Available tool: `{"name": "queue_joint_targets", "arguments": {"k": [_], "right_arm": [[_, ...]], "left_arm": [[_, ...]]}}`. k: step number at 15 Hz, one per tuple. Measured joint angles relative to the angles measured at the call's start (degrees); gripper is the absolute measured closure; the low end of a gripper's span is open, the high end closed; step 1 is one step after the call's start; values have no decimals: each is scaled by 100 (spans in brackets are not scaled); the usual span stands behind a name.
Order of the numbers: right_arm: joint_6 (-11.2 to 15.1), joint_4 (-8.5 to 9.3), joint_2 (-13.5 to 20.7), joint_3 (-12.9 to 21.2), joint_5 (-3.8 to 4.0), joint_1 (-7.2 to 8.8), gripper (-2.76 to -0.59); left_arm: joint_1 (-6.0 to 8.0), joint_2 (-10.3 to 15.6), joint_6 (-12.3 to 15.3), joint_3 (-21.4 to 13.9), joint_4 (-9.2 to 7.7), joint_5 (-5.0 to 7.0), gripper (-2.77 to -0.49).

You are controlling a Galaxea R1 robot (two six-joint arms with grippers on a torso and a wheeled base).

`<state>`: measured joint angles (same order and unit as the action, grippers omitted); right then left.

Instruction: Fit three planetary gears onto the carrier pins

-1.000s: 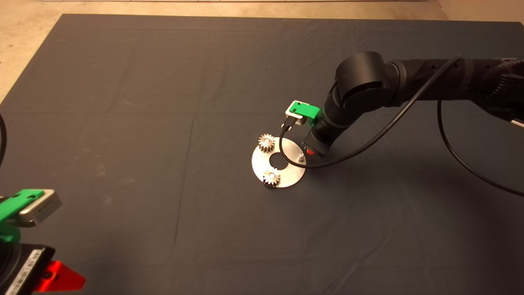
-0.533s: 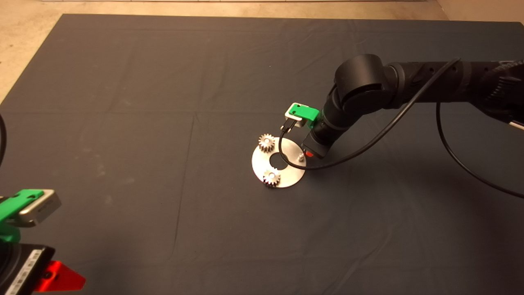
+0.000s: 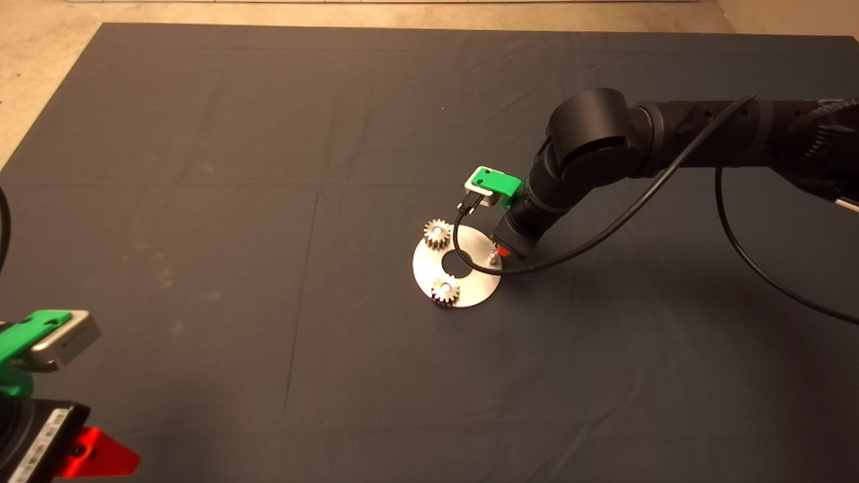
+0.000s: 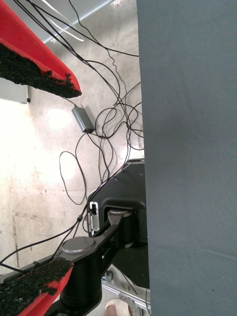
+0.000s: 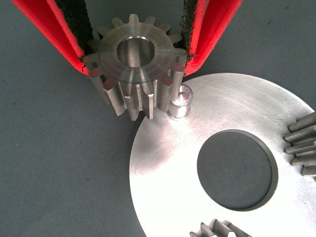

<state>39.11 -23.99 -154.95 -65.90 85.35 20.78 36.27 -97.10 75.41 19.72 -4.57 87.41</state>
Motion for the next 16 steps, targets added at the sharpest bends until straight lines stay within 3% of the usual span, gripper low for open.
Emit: {"name": "queue_joint_targets", "arguments": {"k": [3,16], "right_arm": [[0,7,0,0,-99,-1,-110],[-5,133,-96,-146,-112,-124,-110]], "left_arm": [[0,0,0,0,-2,0,-233],[0,0,0,0,-5,0,-233]]}}
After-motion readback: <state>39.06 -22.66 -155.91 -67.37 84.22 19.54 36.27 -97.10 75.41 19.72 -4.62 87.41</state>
